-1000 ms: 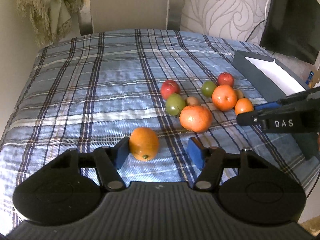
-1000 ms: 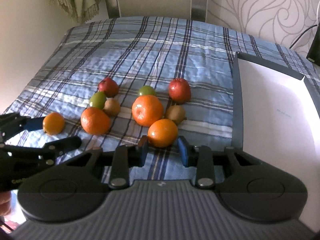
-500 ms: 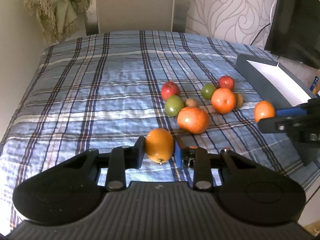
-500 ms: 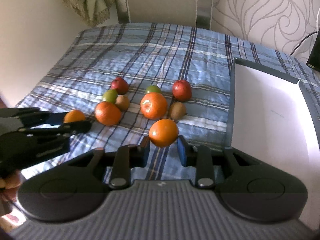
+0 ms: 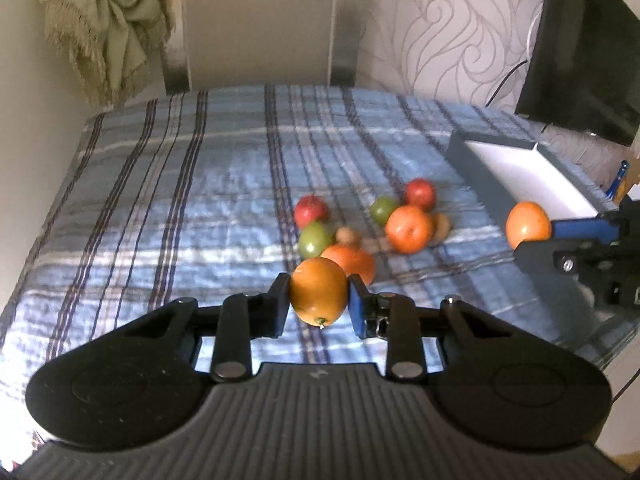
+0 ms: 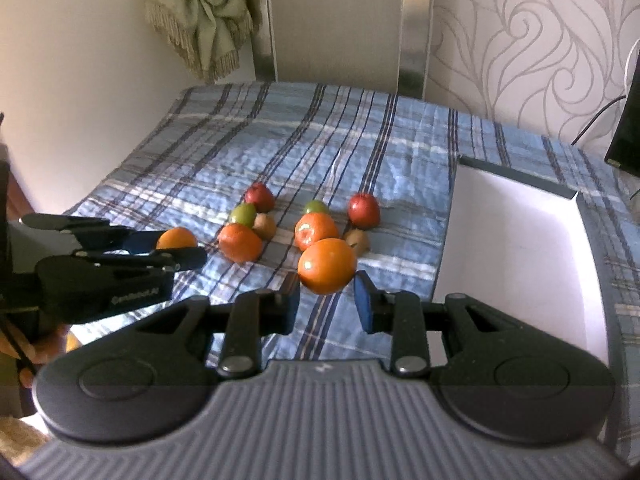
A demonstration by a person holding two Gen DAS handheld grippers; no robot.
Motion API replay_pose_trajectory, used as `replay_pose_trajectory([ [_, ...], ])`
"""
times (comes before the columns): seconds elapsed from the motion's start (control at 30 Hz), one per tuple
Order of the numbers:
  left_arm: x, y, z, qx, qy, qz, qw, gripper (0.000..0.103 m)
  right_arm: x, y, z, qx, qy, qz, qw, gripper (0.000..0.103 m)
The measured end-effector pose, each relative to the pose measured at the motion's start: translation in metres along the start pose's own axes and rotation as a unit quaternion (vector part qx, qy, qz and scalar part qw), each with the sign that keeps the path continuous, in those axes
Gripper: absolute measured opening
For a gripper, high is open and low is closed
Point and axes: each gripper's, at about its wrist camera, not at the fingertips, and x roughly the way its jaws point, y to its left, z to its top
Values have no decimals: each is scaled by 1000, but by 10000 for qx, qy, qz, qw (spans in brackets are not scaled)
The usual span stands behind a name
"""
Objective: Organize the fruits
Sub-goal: 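Carry both oranges to the white box while the left tool opens, dropping its orange inside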
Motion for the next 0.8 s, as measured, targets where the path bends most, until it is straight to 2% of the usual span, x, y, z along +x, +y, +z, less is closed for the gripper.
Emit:
replay_pose_trajectory([
  [0.33,-7,-32,12,326,-56,10,9995,35,-20,-14,-6,210,-196,26,9996,33],
  [0.67,-7,-57,37,338,-144,-119,9993,35,-42,-25,-9,336,-338,-12,9989,32],
  [0.8,-10,-70,36,357,-154,-161,9991,35,-43,-30,-12,438,-309,-40,9986,33],
])
